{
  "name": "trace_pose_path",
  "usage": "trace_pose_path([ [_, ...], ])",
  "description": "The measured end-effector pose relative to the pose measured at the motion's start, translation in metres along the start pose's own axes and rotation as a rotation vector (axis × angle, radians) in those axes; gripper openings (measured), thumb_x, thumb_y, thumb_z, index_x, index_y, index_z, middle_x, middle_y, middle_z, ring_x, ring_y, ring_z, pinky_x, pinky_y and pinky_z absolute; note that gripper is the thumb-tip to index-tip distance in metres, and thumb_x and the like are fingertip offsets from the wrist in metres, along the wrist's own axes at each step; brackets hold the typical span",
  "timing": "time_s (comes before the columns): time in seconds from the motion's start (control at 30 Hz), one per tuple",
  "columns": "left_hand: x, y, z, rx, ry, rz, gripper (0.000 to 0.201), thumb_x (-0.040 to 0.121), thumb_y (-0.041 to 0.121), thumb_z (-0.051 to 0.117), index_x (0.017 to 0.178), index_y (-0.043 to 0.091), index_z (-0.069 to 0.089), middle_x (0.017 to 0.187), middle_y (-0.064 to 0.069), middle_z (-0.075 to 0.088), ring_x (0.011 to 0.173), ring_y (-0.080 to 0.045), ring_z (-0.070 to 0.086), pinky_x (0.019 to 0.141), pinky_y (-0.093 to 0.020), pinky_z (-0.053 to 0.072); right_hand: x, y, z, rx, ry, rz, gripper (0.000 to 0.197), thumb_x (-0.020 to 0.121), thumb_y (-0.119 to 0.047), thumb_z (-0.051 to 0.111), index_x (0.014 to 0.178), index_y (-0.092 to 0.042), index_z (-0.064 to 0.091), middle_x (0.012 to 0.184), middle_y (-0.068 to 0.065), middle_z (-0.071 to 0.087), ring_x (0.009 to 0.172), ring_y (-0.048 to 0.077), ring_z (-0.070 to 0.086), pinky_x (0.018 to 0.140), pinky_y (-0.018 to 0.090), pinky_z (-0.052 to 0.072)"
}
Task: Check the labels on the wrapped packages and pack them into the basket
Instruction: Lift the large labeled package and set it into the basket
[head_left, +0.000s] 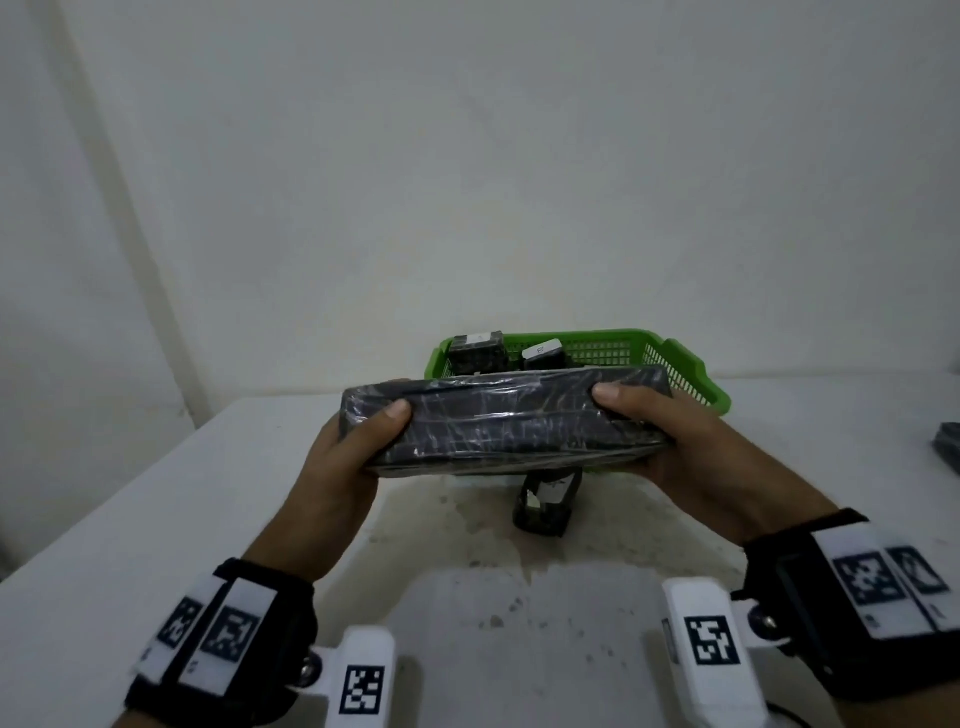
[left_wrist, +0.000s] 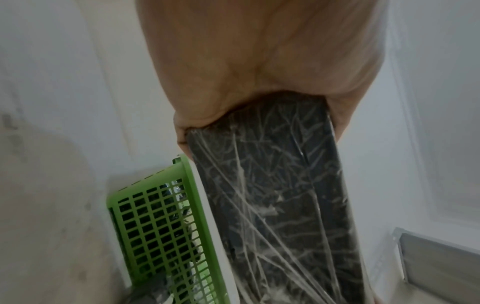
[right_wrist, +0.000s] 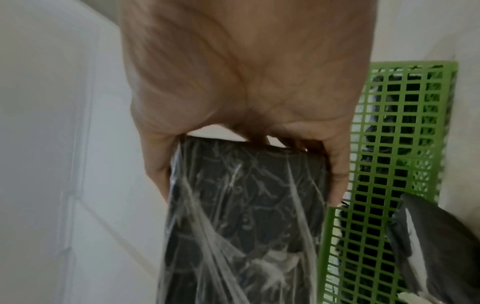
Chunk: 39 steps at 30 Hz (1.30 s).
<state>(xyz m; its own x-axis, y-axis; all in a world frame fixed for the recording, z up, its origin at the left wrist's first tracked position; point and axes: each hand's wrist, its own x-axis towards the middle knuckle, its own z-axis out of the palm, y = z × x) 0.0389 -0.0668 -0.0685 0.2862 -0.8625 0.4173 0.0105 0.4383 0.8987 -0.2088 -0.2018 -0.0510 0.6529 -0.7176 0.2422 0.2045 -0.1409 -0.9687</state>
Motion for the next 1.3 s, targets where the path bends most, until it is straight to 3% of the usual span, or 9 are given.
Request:
trace_pose_path([
  [0.1, -0.001, -0.003, -0.004, -0.038, 0.037, 0.013, 0.097, 0.058, 0.061, 0.086, 0.132, 0.007, 0.058, 0.123, -0.010, 0.069, 0.116, -0.023, 0.065, 0.096, -0.032, 0.053, 0.003, 0.000, 0.000, 0.021, 0.019, 0.025, 0.078, 0.064, -0.041, 0.083, 0.133, -0.009, 0.065, 0.126, 0.012, 0.075, 0.110, 0.025, 0.074, 0.097, 0.039, 0.059],
  [0.2, -0.001, -0.005, -0.002, -0.080, 0.008, 0.028, 0.095, 0.053, 0.050, 0.092, 0.130, 0.006, 0.056, 0.117, -0.008, 0.071, 0.108, -0.019, 0.069, 0.086, -0.026, 0.057, 0.006, 0.001, 0.000, 0.093, 0.077, 0.006, 0.065, 0.072, -0.026, 0.078, 0.134, -0.014, 0.062, 0.114, 0.005, 0.079, 0.098, 0.016, 0.076, 0.080, 0.026, 0.060],
  [0.33, 0.001, -0.004, 0.002, -0.113, 0.053, 0.069, 0.057, 0.070, 0.027, 0.076, 0.120, 0.007, 0.057, 0.103, -0.005, 0.073, 0.095, -0.017, 0.071, 0.078, -0.025, 0.059, 0.005, -0.001, 0.000, 0.071, 0.066, -0.018, 0.043, 0.077, -0.027, 0.081, 0.117, -0.013, 0.072, 0.111, 0.008, 0.080, 0.099, 0.021, 0.076, 0.088, 0.035, 0.062],
  [0.43, 0.002, -0.004, 0.006, -0.075, 0.123, 0.131, 0.084, 0.056, 0.052, 0.091, 0.119, 0.009, 0.056, 0.104, -0.007, 0.071, 0.092, -0.017, 0.071, 0.075, -0.024, 0.058, 0.005, 0.001, 0.004, -0.010, 0.181, -0.028, 0.062, 0.069, -0.044, 0.087, 0.119, -0.011, 0.074, 0.112, 0.008, 0.080, 0.105, 0.025, 0.077, 0.104, 0.049, 0.056],
  [0.6, 0.001, 0.003, 0.015, -0.105, 0.179, 0.138, 0.099, 0.051, 0.068, 0.087, 0.126, 0.010, 0.058, 0.120, -0.012, 0.065, 0.109, -0.020, 0.066, 0.084, -0.023, 0.057, 0.008, 0.006, 0.013, -0.076, 0.347, -0.061, 0.069, 0.063, -0.065, 0.079, 0.114, -0.019, 0.076, 0.110, -0.003, 0.081, 0.105, 0.016, 0.076, 0.101, 0.044, 0.058],
  [0.73, 0.000, 0.009, 0.019, -0.378, 0.076, 0.083, 0.083, 0.087, 0.043, 0.071, 0.147, -0.005, 0.038, 0.147, -0.023, 0.048, 0.140, -0.043, 0.041, 0.118, -0.054, 0.032, 0.010, 0.007, 0.005, 0.052, 0.404, -0.014, 0.047, 0.089, -0.049, 0.071, 0.122, -0.015, 0.073, 0.117, 0.001, 0.078, 0.111, 0.020, 0.074, 0.098, 0.045, 0.060],
  [0.87, -0.003, 0.011, 0.029, -0.224, 0.049, 0.015, 0.084, 0.072, 0.060, 0.079, 0.138, 0.013, 0.058, 0.139, -0.014, 0.061, 0.129, -0.031, 0.057, 0.109, -0.052, 0.041, 0.010, 0.010, 0.004, 0.147, 0.377, 0.019, 0.041, 0.098, -0.043, 0.064, 0.127, -0.014, 0.071, 0.122, 0.002, 0.077, 0.116, 0.021, 0.072, 0.095, 0.044, 0.062],
  [0.97, -0.007, 0.012, 0.028, -0.274, -0.052, -0.131, 0.090, 0.057, 0.061, 0.088, 0.131, 0.017, 0.065, 0.136, -0.021, 0.061, 0.126, -0.042, 0.058, 0.101, -0.069, 0.044, 0.011, 0.011, 0.005, 0.122, 0.348, 0.031, 0.043, 0.098, -0.045, 0.063, 0.127, -0.014, 0.071, 0.123, 0.003, 0.076, 0.116, 0.021, 0.072, 0.096, 0.043, 0.061],
  [1.3, -0.009, 0.018, 0.035, -0.307, 0.120, 0.069, 0.066, 0.081, 0.052, 0.067, 0.133, 0.013, 0.061, 0.135, -0.019, 0.063, 0.126, -0.039, 0.059, 0.103, -0.059, 0.047, 0.000, -0.004, 0.027, -0.213, 0.480, -0.159, 0.090, 0.051, -0.078, 0.072, 0.130, -0.037, 0.057, 0.120, -0.017, 0.061, 0.123, 0.016, 0.063, 0.108, 0.042, 0.052],
])
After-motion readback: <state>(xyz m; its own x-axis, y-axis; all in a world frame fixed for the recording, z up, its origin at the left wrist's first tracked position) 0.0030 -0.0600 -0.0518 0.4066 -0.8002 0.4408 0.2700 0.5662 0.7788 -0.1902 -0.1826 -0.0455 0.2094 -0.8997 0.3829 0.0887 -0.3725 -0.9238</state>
